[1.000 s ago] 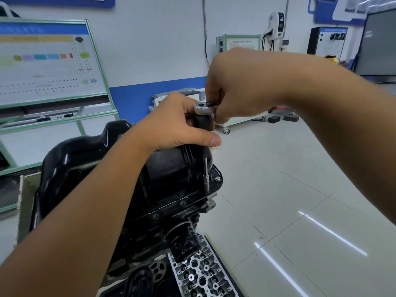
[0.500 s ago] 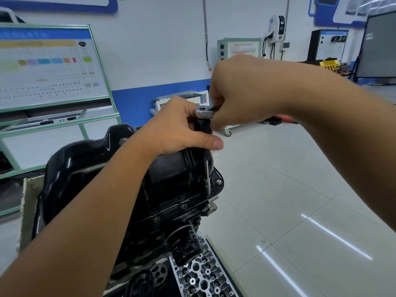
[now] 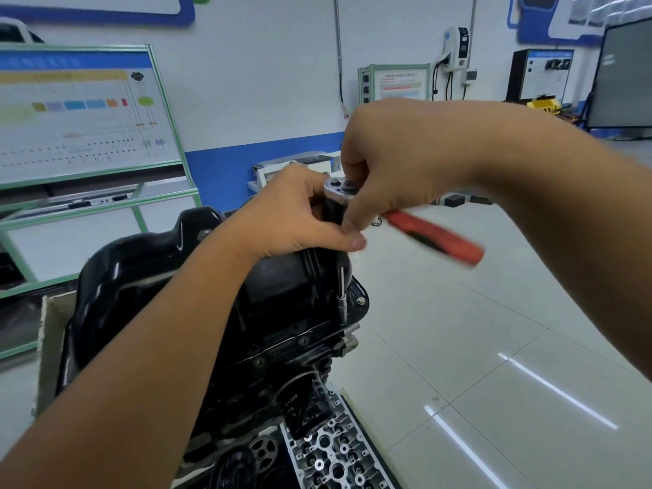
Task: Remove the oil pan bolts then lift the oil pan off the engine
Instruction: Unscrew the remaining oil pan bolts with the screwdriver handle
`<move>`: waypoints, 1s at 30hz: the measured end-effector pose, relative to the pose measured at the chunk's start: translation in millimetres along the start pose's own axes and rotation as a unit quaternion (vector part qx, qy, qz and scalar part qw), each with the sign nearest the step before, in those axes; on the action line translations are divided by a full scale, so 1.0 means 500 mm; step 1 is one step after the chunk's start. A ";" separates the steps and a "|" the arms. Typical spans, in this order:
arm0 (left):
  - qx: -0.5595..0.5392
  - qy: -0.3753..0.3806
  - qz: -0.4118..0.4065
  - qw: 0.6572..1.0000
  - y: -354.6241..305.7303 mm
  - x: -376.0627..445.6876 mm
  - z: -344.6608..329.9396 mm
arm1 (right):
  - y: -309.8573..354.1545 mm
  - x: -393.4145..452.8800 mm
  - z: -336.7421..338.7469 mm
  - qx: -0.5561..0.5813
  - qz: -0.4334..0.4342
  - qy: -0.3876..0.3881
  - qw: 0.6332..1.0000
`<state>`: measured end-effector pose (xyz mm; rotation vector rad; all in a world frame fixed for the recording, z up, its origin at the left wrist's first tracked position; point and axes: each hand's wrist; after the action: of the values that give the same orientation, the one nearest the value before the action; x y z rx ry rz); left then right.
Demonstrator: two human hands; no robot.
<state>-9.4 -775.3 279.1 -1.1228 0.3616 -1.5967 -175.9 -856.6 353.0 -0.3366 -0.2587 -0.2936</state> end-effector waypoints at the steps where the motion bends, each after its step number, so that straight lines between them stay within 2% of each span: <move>1: 0.006 0.000 0.007 1.000 -0.005 0.000 0.001 | 0.000 0.002 -0.001 0.002 -0.002 -0.004 1.000; 6: 0.007 0.001 0.018 1.000 0.002 0.002 0.004 | 0.000 0.010 -0.013 -0.036 -0.002 -0.042 0.998; 11: 0.004 0.005 0.005 1.000 0.005 0.003 0.005 | 0.001 -0.001 -0.001 -0.012 -0.002 -0.003 1.000; 15: 0.013 0.022 0.022 0.999 -0.008 0.003 0.007 | -0.002 0.005 -0.015 -0.060 0.005 -0.055 0.997; 20: -0.010 0.015 0.012 1.000 -0.003 0.000 0.004 | 0.000 0.001 -0.002 -0.012 0.016 0.010 1.000; 26: 0.001 0.033 0.029 0.999 -0.006 0.000 0.009 | -0.001 0.009 -0.015 -0.029 0.014 -0.037 0.999; 30: -0.008 0.027 0.016 0.999 0.002 0.002 0.006 | -0.005 0.008 -0.005 0.024 0.005 0.025 0.999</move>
<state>-6.3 -775.8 280.3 -1.0833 0.4272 -1.6004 -172.6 -860.7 352.6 -0.2828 -0.2137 -0.2846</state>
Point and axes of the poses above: each hand's wrist, its own x-axis towards the middle knuckle, its own z-axis out of the back of the hand, y = z × x, and after that the axes turned 14 degrees about -x, right-handed
